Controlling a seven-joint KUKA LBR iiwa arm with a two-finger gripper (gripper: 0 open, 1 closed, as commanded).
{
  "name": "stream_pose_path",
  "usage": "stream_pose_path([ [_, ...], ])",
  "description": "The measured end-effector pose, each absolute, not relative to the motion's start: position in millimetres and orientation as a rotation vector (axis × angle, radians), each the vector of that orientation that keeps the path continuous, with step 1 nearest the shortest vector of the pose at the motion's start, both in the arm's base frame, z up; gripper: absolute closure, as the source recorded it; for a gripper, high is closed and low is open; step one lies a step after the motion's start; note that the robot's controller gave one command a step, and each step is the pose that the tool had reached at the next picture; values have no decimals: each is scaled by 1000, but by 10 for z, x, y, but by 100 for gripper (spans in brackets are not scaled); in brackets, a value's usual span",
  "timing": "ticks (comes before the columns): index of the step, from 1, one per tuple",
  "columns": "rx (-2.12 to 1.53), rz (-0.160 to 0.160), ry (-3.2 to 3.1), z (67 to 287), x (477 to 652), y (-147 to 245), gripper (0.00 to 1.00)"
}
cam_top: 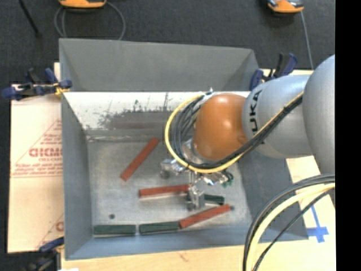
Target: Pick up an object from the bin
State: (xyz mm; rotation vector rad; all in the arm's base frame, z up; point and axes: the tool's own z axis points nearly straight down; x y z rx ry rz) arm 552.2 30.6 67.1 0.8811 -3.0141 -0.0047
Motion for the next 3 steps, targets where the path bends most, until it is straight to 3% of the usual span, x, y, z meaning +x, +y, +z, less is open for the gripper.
stream_pose_path([
  [1,809,10,-3044,1548,5332,-396,0],
  [2,691,-3,-3069,713,5009,-307,0],
  [3,786,6,-3053,1192,5596,-299,0],
])
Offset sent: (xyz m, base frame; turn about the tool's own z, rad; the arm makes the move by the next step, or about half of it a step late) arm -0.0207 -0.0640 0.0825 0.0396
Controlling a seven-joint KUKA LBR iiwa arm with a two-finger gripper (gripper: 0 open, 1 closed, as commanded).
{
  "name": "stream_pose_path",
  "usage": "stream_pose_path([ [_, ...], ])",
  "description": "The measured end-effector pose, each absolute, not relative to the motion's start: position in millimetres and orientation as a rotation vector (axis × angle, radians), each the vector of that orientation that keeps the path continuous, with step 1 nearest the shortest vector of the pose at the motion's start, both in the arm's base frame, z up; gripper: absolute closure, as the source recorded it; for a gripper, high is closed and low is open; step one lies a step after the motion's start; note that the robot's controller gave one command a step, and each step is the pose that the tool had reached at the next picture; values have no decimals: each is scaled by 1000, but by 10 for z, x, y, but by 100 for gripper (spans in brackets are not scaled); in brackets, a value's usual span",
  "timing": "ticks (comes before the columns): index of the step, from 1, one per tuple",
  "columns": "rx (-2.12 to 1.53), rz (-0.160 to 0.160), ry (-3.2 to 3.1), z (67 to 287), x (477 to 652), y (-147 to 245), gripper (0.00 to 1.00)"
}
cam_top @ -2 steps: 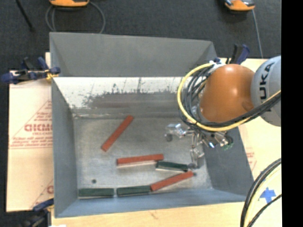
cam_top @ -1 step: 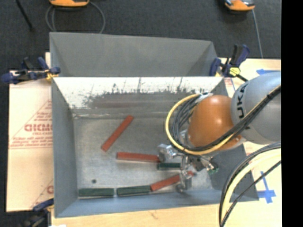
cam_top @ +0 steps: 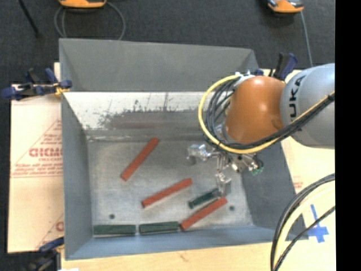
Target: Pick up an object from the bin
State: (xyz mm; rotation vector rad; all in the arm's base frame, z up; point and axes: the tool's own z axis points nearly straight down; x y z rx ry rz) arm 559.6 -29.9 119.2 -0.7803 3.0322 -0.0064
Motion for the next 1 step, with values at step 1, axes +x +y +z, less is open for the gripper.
stream_pose_path([
  [1,-807,5,3041,741,4939,-329,0],
])
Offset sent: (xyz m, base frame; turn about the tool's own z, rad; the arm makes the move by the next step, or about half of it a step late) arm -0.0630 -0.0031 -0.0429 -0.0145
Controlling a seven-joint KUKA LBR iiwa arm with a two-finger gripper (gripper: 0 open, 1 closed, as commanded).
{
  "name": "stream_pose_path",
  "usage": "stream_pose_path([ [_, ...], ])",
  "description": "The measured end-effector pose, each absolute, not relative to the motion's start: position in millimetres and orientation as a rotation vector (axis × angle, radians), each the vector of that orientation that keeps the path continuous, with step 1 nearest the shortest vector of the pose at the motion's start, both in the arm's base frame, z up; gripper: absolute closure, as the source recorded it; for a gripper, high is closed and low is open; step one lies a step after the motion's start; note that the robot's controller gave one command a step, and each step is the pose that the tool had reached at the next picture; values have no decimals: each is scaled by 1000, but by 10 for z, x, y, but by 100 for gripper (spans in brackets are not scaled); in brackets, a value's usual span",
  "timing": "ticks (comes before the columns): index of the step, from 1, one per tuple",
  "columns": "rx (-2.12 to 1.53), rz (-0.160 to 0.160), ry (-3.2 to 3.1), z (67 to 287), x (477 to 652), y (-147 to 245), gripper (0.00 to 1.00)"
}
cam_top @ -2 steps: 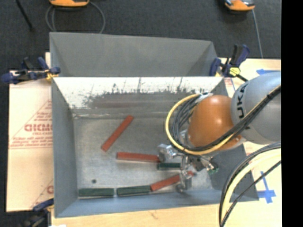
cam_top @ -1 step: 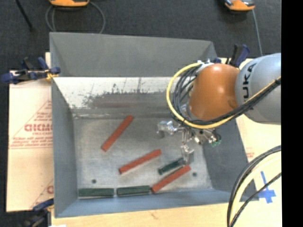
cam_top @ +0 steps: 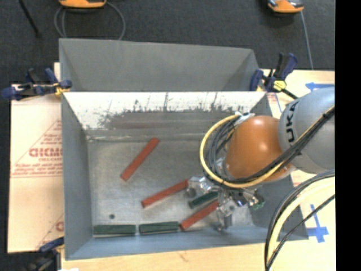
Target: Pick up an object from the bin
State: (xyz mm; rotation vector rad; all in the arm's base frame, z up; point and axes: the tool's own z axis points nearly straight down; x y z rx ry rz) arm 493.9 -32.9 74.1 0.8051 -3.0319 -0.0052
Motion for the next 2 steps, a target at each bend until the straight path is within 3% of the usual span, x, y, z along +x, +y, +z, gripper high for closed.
stream_pose_path([
  [1,808,2,-3041,772,4982,-335,100],
  [2,841,7,-3039,2457,5197,-187,100],
])
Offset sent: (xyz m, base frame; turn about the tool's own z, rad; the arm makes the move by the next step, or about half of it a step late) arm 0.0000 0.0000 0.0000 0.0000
